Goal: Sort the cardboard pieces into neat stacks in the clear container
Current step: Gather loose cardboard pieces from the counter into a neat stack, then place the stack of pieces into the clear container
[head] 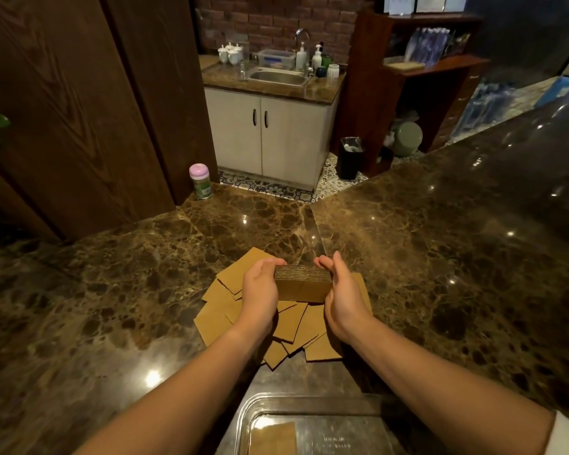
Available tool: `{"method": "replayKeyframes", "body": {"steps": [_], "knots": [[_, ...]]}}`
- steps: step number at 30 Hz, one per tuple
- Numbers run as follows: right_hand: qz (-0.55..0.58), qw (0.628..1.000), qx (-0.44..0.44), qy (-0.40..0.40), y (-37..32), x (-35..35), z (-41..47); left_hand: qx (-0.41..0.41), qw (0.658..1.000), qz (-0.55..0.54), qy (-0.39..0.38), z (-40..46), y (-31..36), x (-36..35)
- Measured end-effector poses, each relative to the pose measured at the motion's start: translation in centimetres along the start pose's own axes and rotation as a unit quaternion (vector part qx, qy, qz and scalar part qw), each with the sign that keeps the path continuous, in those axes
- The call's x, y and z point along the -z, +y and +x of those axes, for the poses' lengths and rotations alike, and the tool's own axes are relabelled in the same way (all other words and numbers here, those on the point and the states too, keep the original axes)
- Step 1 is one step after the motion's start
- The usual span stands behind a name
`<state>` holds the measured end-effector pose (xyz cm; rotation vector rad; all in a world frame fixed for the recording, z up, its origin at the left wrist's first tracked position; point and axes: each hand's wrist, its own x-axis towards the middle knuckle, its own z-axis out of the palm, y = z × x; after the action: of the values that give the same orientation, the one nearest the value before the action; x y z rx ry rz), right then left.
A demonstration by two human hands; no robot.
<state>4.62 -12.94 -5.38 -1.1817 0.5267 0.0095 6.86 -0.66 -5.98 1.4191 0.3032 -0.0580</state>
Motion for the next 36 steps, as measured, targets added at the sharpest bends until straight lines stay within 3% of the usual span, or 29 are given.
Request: {"method": "replayKeyframes", "body": {"steps": [5, 7, 10, 12, 15, 20, 22, 25, 28, 31, 36], "knots": [[0.044, 0.996, 0.051, -0.066, -3.3, -0.6, -2.4, -0.011, 0.999, -0.044, -0.013, -1.4, 4.1, 0.1], [-0.065, 0.986, 0.097, -0.115, -4.9, -0.3, -4.7, -0.033, 0.998, -0.037, -0.031, -2.9, 6.4, 0.8], [-0.345, 0.904, 0.234, -0.089, -5.6, 0.3, -8.6, -0.104, 0.993, -0.011, -0.054, -6.4, 9.2, 1.9], [-0.392, 0.869, 0.298, -0.049, -5.3, 1.0, -11.3, -0.136, 0.988, 0.001, -0.075, -9.2, 10.2, 2.5], [-0.444, 0.829, 0.334, -0.053, -4.5, 2.9, -15.2, -0.138, 0.984, 0.020, -0.109, -12.6, 10.5, 3.5], [-0.510, 0.820, 0.217, -0.141, -3.0, 5.2, -19.6, -0.140, 0.969, 0.041, -0.198, -17.3, 7.4, 5.2], [-0.476, 0.850, 0.169, -0.151, -2.0, 5.6, -20.7, -0.144, 0.972, 0.029, -0.181, -18.3, 6.1, 6.5], [-0.386, 0.910, 0.078, -0.127, -0.1, 6.6, -22.1, -0.160, 0.982, 0.021, -0.097, -18.2, 4.1, 9.8], [-0.375, 0.920, -0.025, -0.108, 2.3, 7.4, -22.9, -0.072, 0.996, -0.017, -0.043, -19.2, 1.1, 12.2], [-0.410, 0.905, -0.066, -0.094, 4.3, 7.5, -22.8, 0.028, 0.998, 0.002, -0.061, -21.5, -1.6, 12.5], [-0.379, 0.909, -0.139, -0.102, 6.0, 5.6, -22.6, 0.058, 0.993, 0.043, -0.092, -22.5, -3.0, 11.8]]}}
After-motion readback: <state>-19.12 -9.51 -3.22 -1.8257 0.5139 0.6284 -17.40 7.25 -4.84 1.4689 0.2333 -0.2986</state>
